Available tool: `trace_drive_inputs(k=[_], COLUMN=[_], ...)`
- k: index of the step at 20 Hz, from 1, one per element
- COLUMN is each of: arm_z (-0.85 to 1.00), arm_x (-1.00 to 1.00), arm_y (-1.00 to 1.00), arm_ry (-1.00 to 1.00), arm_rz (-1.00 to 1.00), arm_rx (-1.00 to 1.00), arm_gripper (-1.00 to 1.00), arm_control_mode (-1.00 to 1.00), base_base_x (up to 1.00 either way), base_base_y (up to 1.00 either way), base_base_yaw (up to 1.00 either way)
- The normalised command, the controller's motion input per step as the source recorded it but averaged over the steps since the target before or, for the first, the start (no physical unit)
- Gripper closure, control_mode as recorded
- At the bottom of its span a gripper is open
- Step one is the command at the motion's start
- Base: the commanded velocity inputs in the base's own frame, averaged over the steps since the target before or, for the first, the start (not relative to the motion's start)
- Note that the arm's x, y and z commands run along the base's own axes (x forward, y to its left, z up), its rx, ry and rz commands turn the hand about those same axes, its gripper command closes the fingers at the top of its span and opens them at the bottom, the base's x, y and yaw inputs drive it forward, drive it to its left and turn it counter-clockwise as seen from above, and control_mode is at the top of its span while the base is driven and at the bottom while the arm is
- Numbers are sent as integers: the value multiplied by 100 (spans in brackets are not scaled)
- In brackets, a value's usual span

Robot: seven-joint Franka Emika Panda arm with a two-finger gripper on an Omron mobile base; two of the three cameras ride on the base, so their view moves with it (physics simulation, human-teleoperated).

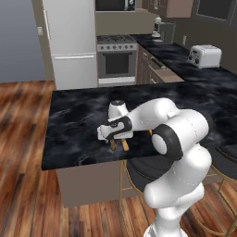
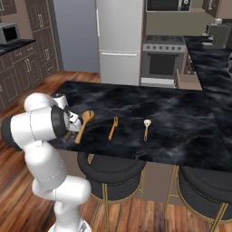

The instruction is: Pick up the metallic utensils from the counter and place them in the open drawer. Make sure not to pick up any wooden utensils.

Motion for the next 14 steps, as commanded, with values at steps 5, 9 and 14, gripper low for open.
trace_drive_inputs(k=[5, 9, 14], arm_z=[-13, -13, -20], arm_x=[2, 6, 2], arm_y=[4, 0, 0], arm_ry=[3, 7, 7], arm_rz=[0, 0, 0], arm_rx=[0, 0, 0], arm_gripper=[-100, -100, -100], arm_control_mode=[-100, -100, -100], base_base_x=[0, 0, 0], base_base_y=[0, 0, 0], base_base_yaw=[0, 0, 0])
